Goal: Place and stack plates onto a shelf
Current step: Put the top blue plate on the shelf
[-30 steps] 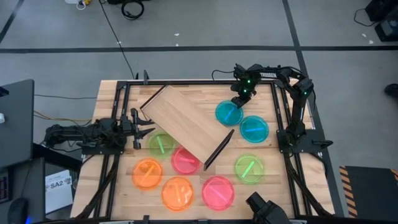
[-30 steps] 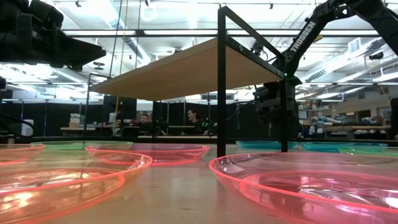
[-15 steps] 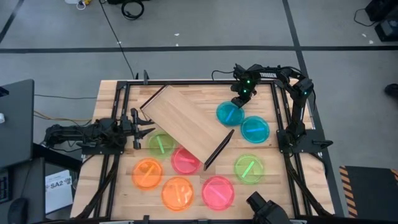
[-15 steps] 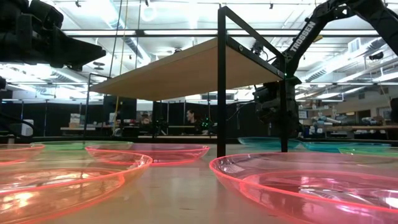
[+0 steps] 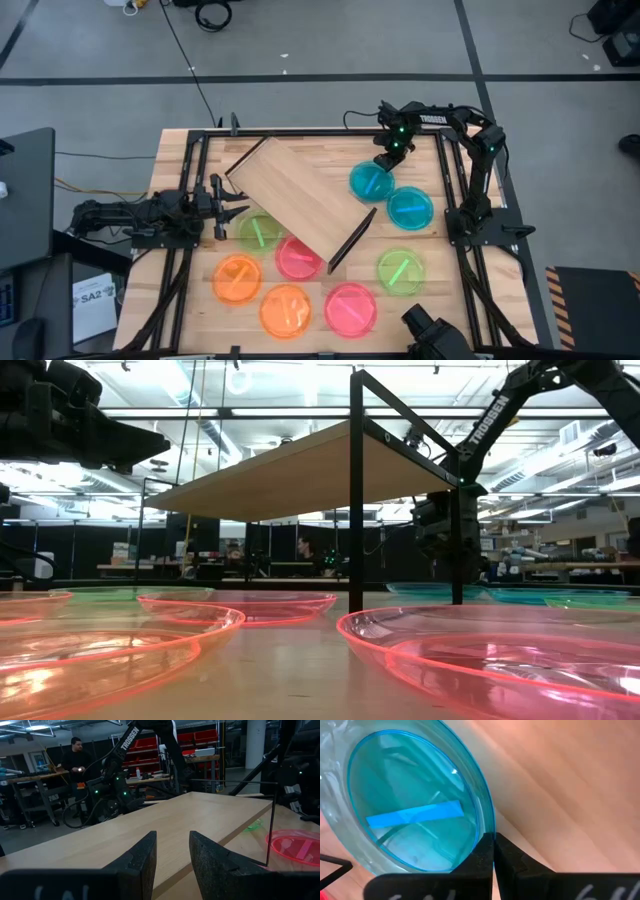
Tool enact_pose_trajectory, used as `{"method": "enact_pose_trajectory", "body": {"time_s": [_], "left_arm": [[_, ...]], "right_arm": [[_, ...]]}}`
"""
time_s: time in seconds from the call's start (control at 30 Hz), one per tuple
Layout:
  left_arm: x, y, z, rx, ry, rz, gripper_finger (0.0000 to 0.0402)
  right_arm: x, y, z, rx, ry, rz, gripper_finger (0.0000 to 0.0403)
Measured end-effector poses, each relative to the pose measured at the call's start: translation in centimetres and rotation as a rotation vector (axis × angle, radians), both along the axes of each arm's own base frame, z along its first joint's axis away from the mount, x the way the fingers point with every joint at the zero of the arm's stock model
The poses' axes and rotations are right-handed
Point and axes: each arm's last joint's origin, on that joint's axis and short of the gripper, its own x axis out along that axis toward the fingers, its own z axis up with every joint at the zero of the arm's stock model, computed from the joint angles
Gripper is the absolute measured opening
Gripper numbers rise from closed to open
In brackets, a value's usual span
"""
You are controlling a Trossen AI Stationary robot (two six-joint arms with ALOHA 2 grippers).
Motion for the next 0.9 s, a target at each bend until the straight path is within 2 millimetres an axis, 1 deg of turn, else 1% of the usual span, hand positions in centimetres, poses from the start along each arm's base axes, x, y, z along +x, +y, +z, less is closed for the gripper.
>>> {"method": "enact_pose_trajectory", "body": {"time_s": [0.2, 0.37, 0.57, 0.9], "left_arm": [[0.0, 0.0, 0.0, 0.0, 0.0, 0.0, 0.0123], [0.0, 0.0, 0.0, 0.0, 0.0, 0.0, 0.0123], [0.0, 0.0, 0.0, 0.0, 0.0, 0.0, 0.0123], [0.0, 0.0, 0.0, 0.0, 0.0, 0.0, 0.0123]], "right_arm": [[-1.0, -0.6, 0.3, -0.001, 0.003, -0.034, 0.0007], [-1.8, -1.0, 1.3, -0.033, -0.014, -0.063, 0.0007], [-3.0, -1.3, 3.5, -0.089, -0.051, -0.106, 0.0007], [-5.4, -1.2, 7.7, -0.19, -0.121, -0.223, 0.0007]]}}
